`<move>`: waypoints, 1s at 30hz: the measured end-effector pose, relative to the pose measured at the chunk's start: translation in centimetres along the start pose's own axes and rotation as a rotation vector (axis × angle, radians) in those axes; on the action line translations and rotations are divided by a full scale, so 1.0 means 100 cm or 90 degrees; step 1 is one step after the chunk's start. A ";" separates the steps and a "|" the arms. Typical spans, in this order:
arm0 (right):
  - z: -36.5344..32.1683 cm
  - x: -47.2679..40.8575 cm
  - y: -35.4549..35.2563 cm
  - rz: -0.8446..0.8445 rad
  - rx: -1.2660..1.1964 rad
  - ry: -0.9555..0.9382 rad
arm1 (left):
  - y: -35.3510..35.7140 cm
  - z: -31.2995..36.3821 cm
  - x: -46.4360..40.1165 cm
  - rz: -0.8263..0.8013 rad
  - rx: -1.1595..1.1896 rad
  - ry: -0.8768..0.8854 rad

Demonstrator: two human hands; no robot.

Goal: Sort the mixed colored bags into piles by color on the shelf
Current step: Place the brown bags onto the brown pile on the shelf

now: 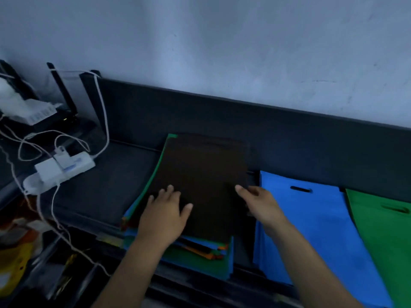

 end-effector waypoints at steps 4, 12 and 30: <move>0.005 0.004 0.011 0.079 -0.028 0.024 | -0.018 -0.007 0.006 0.023 0.139 0.069; 0.001 0.031 0.017 0.164 -0.056 0.037 | -0.021 -0.039 -0.011 -0.046 0.119 0.146; 0.003 0.074 -0.001 0.172 -0.169 0.015 | -0.029 -0.022 -0.022 0.021 0.342 0.136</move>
Point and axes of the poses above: each hand's wrist, its own x-axis away from the middle knuckle, its own y-axis out of the palm, z = x × y, the point moved 2 cm from there along -x, towards the middle knuckle, and after that the axes turned 4 degrees about -y, right-handed, at the moved point
